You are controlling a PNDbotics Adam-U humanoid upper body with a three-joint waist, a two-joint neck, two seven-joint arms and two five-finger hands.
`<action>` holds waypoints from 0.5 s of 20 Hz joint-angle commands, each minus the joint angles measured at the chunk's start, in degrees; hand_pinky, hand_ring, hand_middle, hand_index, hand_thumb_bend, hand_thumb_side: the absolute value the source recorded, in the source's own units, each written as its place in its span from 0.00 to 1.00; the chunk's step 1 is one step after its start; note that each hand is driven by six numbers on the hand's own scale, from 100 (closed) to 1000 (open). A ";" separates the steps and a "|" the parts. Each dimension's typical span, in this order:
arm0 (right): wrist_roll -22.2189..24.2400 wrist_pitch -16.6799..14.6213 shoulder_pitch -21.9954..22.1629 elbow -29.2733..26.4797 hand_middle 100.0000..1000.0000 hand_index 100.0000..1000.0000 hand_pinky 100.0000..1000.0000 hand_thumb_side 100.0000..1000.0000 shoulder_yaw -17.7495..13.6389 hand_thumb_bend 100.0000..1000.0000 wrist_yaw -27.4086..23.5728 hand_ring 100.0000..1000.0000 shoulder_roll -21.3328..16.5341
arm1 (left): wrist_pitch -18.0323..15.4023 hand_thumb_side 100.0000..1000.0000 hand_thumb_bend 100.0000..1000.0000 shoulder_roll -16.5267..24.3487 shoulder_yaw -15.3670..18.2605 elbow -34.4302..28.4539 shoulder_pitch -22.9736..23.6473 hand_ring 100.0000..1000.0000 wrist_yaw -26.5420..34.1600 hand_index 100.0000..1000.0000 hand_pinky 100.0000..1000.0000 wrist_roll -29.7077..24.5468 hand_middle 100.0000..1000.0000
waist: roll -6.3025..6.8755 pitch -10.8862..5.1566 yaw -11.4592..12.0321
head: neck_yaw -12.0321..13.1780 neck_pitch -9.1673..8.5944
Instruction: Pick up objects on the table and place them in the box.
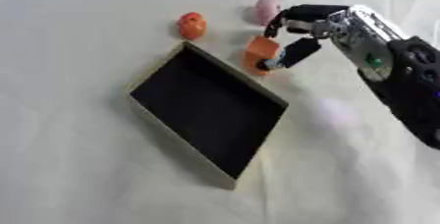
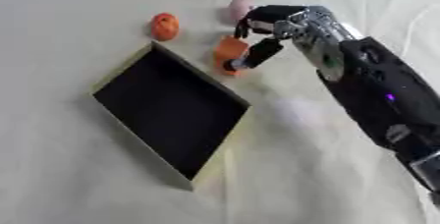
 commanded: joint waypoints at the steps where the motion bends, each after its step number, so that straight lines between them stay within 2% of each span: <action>1: -0.42 -0.82 -0.98 0.29 0.67 0.79 0.88 0.66 -0.38 0.35 0.14 0.88 -0.38 | -0.01 0.93 0.00 0.72 -0.04 -0.80 -0.47 0.56 -0.09 0.60 0.56 -0.22 0.69 | 0.22 -0.99 0.06 | -0.04 -0.07; 4: -1.38 -1.26 -0.93 -0.38 0.62 0.75 0.86 0.63 -0.52 0.27 -0.72 0.85 -0.42 | -0.01 0.93 0.00 0.70 -0.03 -0.80 -0.45 0.56 -0.09 0.60 0.56 -0.30 0.69 | 0.22 -1.00 0.00 | 0.06 -0.01; 8: -2.99 -0.76 -0.84 -2.13 0.55 0.72 0.84 0.56 -0.71 0.10 -2.76 0.81 -0.80 | 0.02 0.93 0.00 0.70 -0.02 -0.80 -0.43 0.56 -0.10 0.60 0.56 -0.46 0.69 | 0.24 -1.08 -0.13 | 0.17 0.00; 10: -3.69 -0.08 -0.71 -3.64 0.54 0.71 0.84 0.55 -0.78 0.09 -3.93 0.81 -1.27 | 0.04 0.93 0.00 0.73 0.02 -0.80 -0.42 0.56 -0.11 0.60 0.56 -0.50 0.69 | 0.25 -1.14 -0.20 | 0.23 0.01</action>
